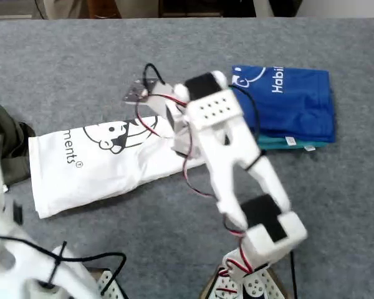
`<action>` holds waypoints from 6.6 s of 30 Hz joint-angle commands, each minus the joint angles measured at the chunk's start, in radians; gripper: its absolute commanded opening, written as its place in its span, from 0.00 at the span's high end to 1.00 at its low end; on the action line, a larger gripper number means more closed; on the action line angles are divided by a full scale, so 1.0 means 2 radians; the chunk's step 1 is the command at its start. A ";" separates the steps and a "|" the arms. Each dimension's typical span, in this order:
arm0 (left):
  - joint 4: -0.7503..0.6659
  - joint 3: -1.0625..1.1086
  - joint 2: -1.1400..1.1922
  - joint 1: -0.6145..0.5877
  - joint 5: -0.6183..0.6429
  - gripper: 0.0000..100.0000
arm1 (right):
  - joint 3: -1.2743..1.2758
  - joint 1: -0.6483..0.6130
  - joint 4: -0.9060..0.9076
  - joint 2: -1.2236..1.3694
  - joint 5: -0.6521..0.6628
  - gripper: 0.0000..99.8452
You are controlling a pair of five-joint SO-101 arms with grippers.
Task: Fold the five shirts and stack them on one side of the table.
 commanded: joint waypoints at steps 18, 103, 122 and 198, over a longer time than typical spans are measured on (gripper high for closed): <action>0.021 -0.344 0.574 0.102 0.090 0.84 | 0.105 0.010 -0.028 -0.115 0.020 1.00; 0.102 -0.450 0.643 0.236 0.264 0.98 | 0.100 -0.008 -0.095 -0.254 -0.005 1.00; 0.101 -0.509 0.537 0.555 0.476 0.98 | 0.105 0.152 -0.124 -0.399 -0.035 1.00; -0.135 -0.546 0.750 0.473 0.577 0.98 | 0.191 0.086 -0.239 0.066 -0.051 1.00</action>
